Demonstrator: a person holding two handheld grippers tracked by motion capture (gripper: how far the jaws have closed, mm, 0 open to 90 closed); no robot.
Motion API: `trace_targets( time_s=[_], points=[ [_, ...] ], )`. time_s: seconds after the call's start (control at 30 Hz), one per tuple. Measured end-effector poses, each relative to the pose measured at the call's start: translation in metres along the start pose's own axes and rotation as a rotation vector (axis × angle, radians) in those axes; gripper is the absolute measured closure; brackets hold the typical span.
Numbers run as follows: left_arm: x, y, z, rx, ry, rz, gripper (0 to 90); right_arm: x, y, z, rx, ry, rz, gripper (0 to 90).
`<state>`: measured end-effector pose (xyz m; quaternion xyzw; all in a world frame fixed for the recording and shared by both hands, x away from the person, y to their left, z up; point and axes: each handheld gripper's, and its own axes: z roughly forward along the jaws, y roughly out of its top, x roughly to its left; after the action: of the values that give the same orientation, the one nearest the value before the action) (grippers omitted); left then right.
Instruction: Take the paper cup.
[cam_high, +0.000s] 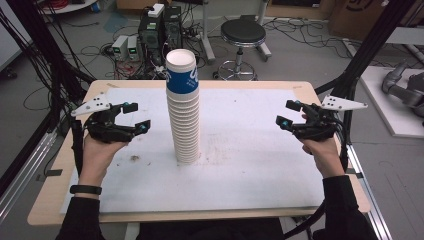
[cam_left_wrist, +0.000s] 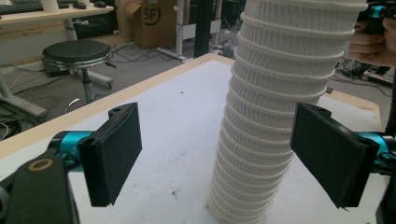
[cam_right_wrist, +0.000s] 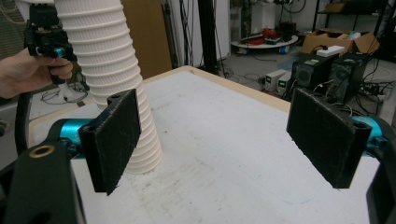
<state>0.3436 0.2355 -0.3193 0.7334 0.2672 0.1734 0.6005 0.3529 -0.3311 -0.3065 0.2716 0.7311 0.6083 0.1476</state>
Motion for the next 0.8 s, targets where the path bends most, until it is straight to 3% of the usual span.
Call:
trace_targets(
  time_s=[0.4,0.8],
  points=[
    [-0.005,0.01,-0.002,-0.039,-0.037,0.012,16.4,0.005,-0.001,-0.004,0.005,-0.011,-0.007,17.9],
    [-0.009,0.016,0.0,-0.034,-0.064,0.02,16.3,0.004,-0.002,-0.007,0.005,-0.019,0.006,17.9]
  ],
)
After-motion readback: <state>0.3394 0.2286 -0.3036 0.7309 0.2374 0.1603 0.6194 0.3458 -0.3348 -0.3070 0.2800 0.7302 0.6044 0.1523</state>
